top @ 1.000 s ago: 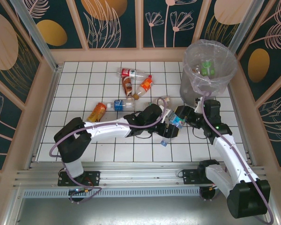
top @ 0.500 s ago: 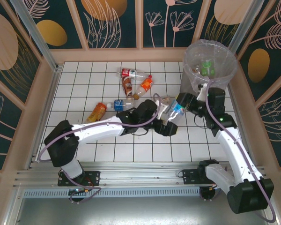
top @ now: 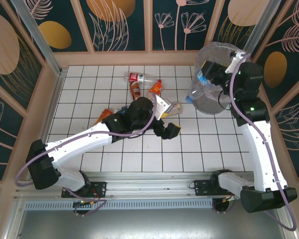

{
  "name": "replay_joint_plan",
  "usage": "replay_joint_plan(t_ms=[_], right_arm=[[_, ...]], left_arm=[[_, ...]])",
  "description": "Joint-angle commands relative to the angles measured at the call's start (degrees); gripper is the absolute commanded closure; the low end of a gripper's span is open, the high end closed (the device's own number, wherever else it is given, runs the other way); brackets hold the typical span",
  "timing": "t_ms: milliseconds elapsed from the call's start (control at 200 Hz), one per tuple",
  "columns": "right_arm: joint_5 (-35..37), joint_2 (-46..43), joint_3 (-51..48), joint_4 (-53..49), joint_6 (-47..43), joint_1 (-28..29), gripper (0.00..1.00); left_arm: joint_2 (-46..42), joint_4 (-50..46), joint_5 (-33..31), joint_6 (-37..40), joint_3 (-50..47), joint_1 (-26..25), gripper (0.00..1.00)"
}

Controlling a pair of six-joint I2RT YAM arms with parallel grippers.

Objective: Put the plastic bottles in the bin

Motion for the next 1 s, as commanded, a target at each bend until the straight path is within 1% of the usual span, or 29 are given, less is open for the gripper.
replay_joint_plan(t_ms=[0, 50, 100, 175, 275, 380, 520, 636, 806, 931, 956, 996], right_arm=[[7.4, 1.7, 6.3, 0.6, -4.6, -1.6, 0.39], [8.7, 2.9, 8.6, 0.5, -5.8, -2.1, 0.39], [12.1, 3.9, 10.3, 0.7, -7.0, -2.3, 0.39], [15.6, 5.5, 11.7, 1.5, -8.8, -3.1, 0.38], [20.7, 7.8, 13.0, 2.4, -11.8, -4.0, 0.37], [21.8, 10.8, 15.2, 2.7, -13.5, -6.2, 0.37], [23.3, 15.4, 18.0, 3.0, -16.2, -7.2, 0.38], [19.4, 18.8, 18.3, 4.2, -16.0, -8.5, 0.38], [13.5, 23.9, 17.9, 7.5, -14.6, -9.1, 0.38], [9.2, 28.7, 20.1, 6.9, -13.5, -9.1, 0.38], [6.8, 29.8, 20.9, 6.1, -13.3, -9.1, 0.38], [5.0, 31.3, 22.0, 4.8, -13.1, -9.1, 0.38]], left_arm=[[-0.5, -2.9, 2.6, 2.1, 1.4, 3.0, 0.02], [-0.5, -2.2, 3.7, 1.8, 1.1, 4.0, 0.01], [-0.3, -2.3, 3.9, 2.3, 1.4, 4.5, 0.01], [-0.3, -2.9, 4.0, 3.3, 2.4, 5.5, 0.01], [-0.2, -4.0, 6.0, 4.1, 3.7, 7.9, 0.01], [-0.2, -4.3, 8.5, 5.3, 4.0, 11.5, 0.01], [0.6, -5.5, 10.4, 7.1, 5.3, 16.0, 0.01], [0.6, -5.0, 11.2, 7.6, 4.8, 18.1, 0.01], [-0.4, -1.8, 11.0, 8.3, 0.8, 18.3, 0.01], [0.2, -2.9, 10.7, 8.7, 1.2, 18.4, 0.01], [0.2, -3.0, 10.7, 8.7, 1.1, 18.4, 0.01], [0.0, -2.8, 10.6, 8.7, 1.0, 18.4, 0.01]])
